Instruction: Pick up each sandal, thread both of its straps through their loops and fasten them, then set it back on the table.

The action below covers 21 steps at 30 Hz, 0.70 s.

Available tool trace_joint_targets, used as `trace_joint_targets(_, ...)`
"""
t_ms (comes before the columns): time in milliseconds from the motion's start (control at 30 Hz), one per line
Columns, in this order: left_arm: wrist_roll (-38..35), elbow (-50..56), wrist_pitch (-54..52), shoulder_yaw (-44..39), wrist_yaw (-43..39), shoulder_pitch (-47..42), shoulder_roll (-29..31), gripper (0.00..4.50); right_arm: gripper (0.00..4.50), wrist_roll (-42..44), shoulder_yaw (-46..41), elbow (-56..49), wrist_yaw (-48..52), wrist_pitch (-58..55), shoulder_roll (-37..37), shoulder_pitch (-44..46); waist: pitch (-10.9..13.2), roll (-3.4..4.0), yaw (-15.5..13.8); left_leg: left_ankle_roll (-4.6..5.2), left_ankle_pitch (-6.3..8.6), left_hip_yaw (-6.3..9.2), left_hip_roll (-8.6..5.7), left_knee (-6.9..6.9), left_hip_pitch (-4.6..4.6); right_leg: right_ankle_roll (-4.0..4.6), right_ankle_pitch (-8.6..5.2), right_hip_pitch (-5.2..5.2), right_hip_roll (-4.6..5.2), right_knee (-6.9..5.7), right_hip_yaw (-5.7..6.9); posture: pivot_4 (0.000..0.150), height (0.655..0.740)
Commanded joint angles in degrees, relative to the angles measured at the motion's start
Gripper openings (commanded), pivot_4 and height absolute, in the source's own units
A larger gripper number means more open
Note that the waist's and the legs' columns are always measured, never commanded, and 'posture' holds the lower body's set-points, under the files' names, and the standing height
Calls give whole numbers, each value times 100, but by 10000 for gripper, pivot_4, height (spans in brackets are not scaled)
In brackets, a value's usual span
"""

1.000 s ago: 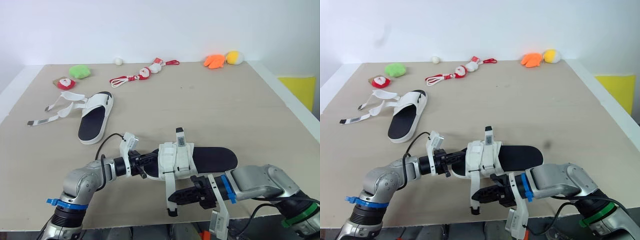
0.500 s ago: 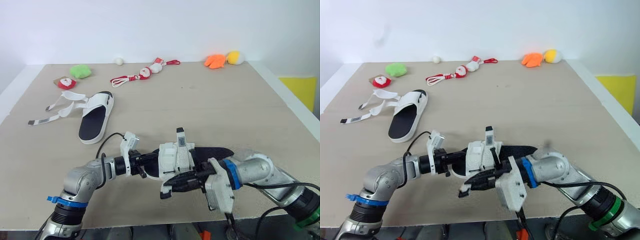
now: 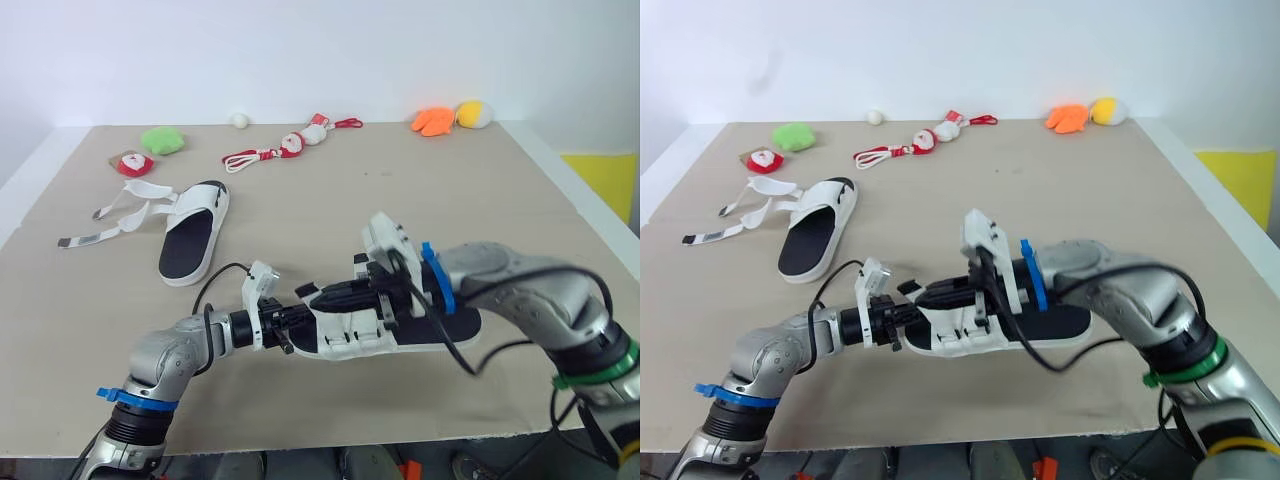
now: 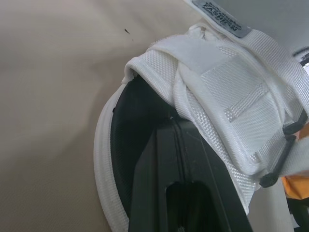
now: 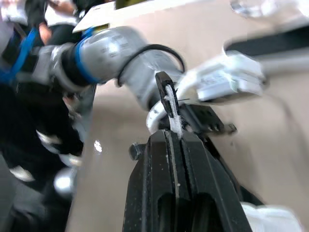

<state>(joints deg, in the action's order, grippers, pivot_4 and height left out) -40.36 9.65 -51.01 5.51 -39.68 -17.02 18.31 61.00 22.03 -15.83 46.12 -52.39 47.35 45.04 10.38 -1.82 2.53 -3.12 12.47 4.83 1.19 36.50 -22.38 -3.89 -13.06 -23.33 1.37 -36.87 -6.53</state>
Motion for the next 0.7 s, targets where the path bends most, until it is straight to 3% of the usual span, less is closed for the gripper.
trace_joint_targets(33, 195, -195, 13, 132, 74, 19, -37, 0, 514, 634, -688, 513, -318, -1113, -289, 555, 0, 0, -1, 0, 0, 0, 0, 1, -2, 0, 0, -1, 0, 0, 0, 1500, 7400)
trace_joint_targets(333, 191, -195, 72, 151, 108, 28, -101, 0, 514, 772, -1576, 1611, -1156, -2458, -1190, 1078, 3, 6, 10, 8, -5, -1, 0, 5, -9, -19, 12, -8, -1, 1, 0, 1500, 7400)
trace_joint_targets(700, 217, -181, 105, 150, 110, 78, -165, 0, 514, 126, -2143, 1706, -1569, -2317, -1543, 681, 5, 8, 20, 30, -22, -2, 0, 5, -14, -19, 29, -13, -3, 1, 0, 1500, 7400)
